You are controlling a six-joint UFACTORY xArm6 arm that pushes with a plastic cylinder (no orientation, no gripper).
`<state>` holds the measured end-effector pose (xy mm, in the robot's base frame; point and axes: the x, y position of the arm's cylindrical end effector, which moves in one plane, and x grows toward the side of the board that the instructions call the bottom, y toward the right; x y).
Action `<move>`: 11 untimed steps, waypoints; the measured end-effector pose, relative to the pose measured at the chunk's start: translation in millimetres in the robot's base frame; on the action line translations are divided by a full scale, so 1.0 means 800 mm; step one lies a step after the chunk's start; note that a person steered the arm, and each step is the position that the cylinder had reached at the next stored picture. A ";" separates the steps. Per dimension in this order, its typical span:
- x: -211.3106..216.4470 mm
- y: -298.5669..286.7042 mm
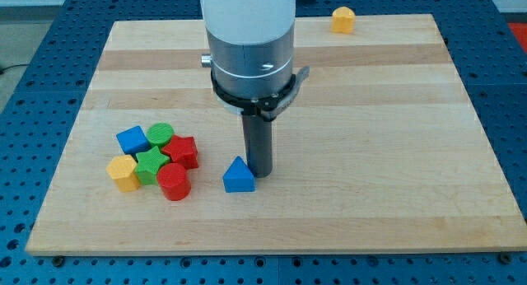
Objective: Push the blue triangle diagonally bottom right to the red circle
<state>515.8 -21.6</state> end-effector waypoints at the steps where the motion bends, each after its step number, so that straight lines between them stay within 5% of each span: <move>1: -0.014 -0.006; 7: 0.009 -0.032; 11: 0.111 0.003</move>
